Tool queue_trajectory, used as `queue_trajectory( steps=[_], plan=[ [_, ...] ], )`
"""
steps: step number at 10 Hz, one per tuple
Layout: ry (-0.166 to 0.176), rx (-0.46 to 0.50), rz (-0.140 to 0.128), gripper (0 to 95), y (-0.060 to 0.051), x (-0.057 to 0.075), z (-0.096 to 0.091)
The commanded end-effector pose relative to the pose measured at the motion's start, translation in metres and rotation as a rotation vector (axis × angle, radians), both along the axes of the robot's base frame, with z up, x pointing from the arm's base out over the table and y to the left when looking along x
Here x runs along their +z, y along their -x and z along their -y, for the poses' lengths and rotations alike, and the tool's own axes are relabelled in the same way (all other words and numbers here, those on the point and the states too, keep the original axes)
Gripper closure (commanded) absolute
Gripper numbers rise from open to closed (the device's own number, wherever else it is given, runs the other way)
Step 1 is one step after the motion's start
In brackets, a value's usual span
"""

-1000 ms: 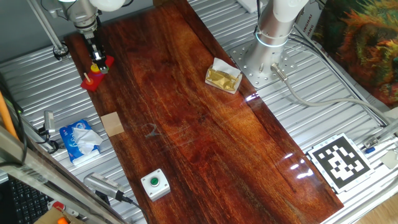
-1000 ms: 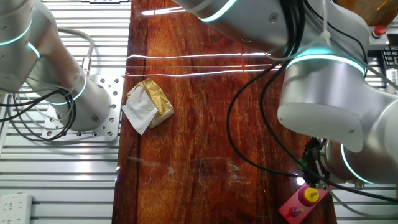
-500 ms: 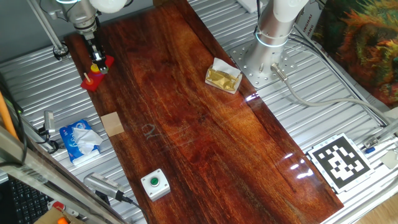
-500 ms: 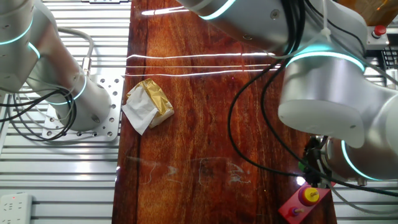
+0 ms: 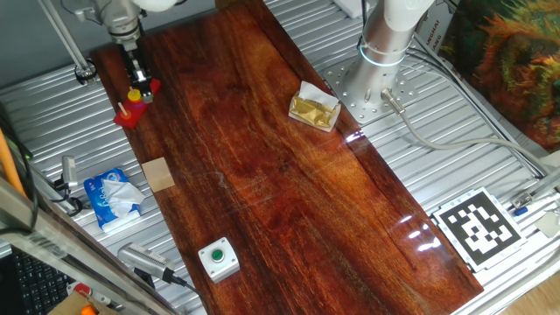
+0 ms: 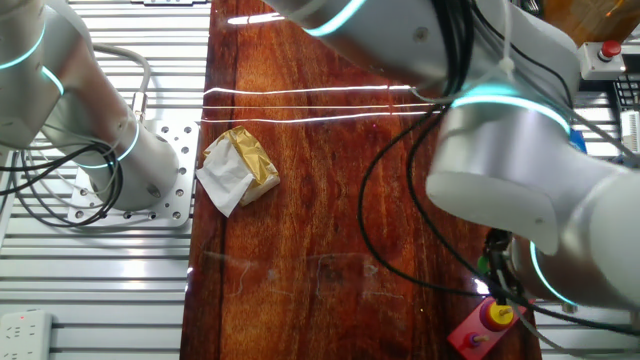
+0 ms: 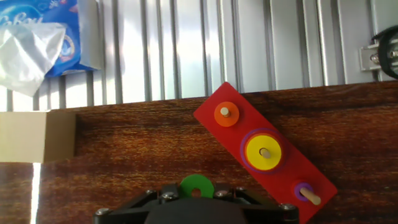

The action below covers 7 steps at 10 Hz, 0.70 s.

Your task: Take out one Hanoi block and throw it aside

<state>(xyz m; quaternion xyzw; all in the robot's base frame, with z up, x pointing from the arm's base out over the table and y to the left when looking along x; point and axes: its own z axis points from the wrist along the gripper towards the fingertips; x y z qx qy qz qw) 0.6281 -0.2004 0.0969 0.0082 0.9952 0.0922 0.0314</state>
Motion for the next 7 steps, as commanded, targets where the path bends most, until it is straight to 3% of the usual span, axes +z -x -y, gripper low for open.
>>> queue_trajectory(
  steps=[1,2,3,7],
  plan=[
    [-0.008,0.067,0.005,76.0,0.0,-0.0004,-0.0004],
    [-0.016,0.08,0.002,76.0,0.0,-0.0004,-0.0004],
    [-0.046,0.069,0.001,76.0,0.0,-0.0004,-0.0004],
    [-0.037,0.072,0.001,76.0,-0.0001,-0.0007,-0.0014]
  ],
)
